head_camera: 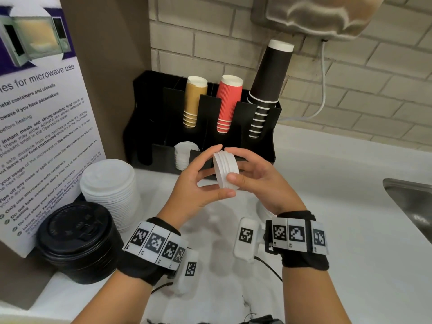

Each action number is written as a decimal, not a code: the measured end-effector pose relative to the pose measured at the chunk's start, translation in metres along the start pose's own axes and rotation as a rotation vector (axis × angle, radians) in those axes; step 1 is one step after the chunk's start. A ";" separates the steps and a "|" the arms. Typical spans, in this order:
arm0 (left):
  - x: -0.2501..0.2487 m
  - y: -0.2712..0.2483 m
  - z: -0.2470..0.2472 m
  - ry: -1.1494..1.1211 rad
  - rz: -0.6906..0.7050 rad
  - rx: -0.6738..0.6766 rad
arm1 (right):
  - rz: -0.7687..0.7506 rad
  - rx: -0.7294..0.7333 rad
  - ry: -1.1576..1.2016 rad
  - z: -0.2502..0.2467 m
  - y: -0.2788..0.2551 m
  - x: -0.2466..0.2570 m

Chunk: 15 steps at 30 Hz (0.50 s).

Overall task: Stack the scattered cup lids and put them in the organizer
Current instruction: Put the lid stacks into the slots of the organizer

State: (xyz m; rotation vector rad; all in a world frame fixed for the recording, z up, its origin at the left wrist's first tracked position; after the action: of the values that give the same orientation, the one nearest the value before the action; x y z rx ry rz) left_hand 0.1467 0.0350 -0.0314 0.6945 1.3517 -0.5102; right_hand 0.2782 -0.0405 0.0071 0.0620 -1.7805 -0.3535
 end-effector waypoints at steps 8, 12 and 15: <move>0.002 0.003 -0.003 0.003 -0.015 -0.001 | -0.028 -0.017 -0.113 0.001 0.005 0.000; 0.001 0.006 -0.009 0.025 -0.016 0.002 | -0.033 -0.021 -0.135 0.006 0.013 0.001; -0.009 0.008 -0.021 0.078 -0.012 -0.041 | -0.064 -0.024 -0.107 0.008 0.032 0.006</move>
State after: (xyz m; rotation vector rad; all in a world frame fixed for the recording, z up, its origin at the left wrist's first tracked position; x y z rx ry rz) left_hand 0.1365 0.0549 -0.0227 0.6789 1.4358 -0.4674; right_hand 0.2737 -0.0097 0.0203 0.0843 -1.8829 -0.4312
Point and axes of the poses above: each hand's wrist, its own y-axis towards the middle knuckle, its own z-axis out of the palm, x = y × z, the point moved 4 cm from there along y, towards the middle knuckle, and after that the axes turned 10 degrees about -z, right-handed, at the moved point
